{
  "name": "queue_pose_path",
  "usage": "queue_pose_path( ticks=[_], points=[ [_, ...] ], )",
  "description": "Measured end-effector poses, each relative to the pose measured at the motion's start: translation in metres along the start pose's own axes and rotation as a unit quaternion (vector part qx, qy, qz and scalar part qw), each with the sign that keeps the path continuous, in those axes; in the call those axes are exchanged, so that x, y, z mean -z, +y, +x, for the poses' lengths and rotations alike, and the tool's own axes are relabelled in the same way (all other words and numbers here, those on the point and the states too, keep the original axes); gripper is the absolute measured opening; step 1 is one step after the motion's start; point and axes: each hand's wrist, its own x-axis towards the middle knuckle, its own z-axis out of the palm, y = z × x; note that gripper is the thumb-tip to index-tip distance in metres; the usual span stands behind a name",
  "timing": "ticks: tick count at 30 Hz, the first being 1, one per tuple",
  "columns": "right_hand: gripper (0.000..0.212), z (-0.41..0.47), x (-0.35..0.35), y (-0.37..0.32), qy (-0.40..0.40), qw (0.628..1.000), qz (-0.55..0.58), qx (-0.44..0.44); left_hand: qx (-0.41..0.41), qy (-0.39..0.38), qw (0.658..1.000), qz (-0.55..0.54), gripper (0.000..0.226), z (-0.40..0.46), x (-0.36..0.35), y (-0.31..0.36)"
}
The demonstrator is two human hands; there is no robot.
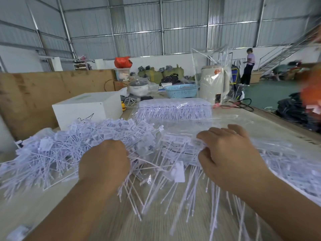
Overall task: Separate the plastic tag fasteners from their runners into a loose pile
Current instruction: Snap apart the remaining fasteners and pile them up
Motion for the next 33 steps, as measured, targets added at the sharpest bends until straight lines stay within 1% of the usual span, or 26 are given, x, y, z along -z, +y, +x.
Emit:
queue_pose_path(
  ticks=[2, 4, 6, 8, 10, 14, 17, 18, 19, 21, 22, 23, 25, 26, 28, 30, 33],
  points=[
    [0.031, -0.001, 0.001, 0.000, 0.031, 0.999, 0.009, 0.003, 0.019, -0.007, 1.000, 0.015, 0.017, 0.004, 0.003, -0.007],
    [0.027, -0.002, 0.002, -0.001, 0.072, 0.997, 0.025, 0.007, 0.026, -0.024, 0.999, 0.005, 0.014, 0.007, 0.006, -0.015],
    [0.026, -0.003, 0.003, -0.001, 0.116, 0.992, 0.042, 0.013, 0.018, -0.023, 0.999, 0.012, 0.010, 0.003, 0.009, -0.013],
    [0.026, -0.005, 0.002, -0.001, 0.155, 0.985, 0.067, 0.030, -0.012, -0.008, 0.998, 0.062, 0.006, -0.010, 0.013, 0.002],
    [0.027, -0.006, 0.001, -0.003, 0.179, 0.979, 0.087, 0.053, -0.052, 0.000, 0.995, 0.089, 0.016, -0.023, 0.012, 0.021],
    [0.028, -0.005, -0.002, -0.001, 0.205, 0.971, 0.111, 0.061, -0.140, 0.021, 0.984, 0.107, 0.051, -0.036, 0.007, 0.041],
    [0.025, -0.003, -0.004, 0.003, 0.226, 0.965, 0.123, 0.048, -0.209, 0.030, 0.974, 0.079, 0.065, -0.045, 0.006, 0.044],
    [0.025, -0.003, -0.004, 0.004, 0.230, 0.964, 0.127, 0.045, -0.230, 0.036, 0.971, 0.054, 0.065, -0.046, 0.009, 0.045],
    [0.025, -0.003, -0.005, 0.005, 0.234, 0.962, 0.132, 0.044, -0.249, 0.047, 0.967, 0.033, 0.060, -0.045, 0.012, 0.047],
    [0.026, -0.002, -0.005, 0.007, 0.240, 0.960, 0.138, 0.044, -0.277, 0.087, 0.957, 0.008, 0.032, -0.041, 0.012, 0.047],
    [0.027, -0.001, -0.004, 0.009, 0.242, 0.959, 0.139, 0.044, -0.275, 0.092, 0.957, 0.004, 0.021, -0.039, 0.013, 0.048],
    [0.027, -0.001, -0.004, 0.010, 0.243, 0.959, 0.139, 0.042, -0.262, 0.081, 0.962, 0.007, 0.017, -0.037, 0.013, 0.048],
    [0.028, -0.001, -0.002, 0.013, 0.244, 0.958, 0.142, 0.039, -0.197, 0.064, 0.977, 0.046, 0.015, -0.029, 0.010, 0.043],
    [0.028, 0.000, -0.001, 0.014, 0.248, 0.957, 0.145, 0.040, -0.167, 0.078, 0.980, 0.069, 0.015, -0.024, 0.009, 0.037],
    [0.027, 0.000, 0.001, 0.016, 0.266, 0.952, 0.147, 0.042, -0.111, 0.093, 0.984, 0.099, 0.026, -0.018, 0.009, 0.026],
    [0.025, 0.000, 0.003, 0.017, 0.285, 0.946, 0.148, 0.039, -0.085, 0.098, 0.987, 0.092, 0.035, -0.017, 0.008, 0.020],
    [0.021, -0.001, 0.005, 0.018, 0.288, 0.945, 0.152, 0.034, -0.116, 0.123, 0.984, 0.053, 0.048, -0.018, 0.004, 0.020]
  ],
)
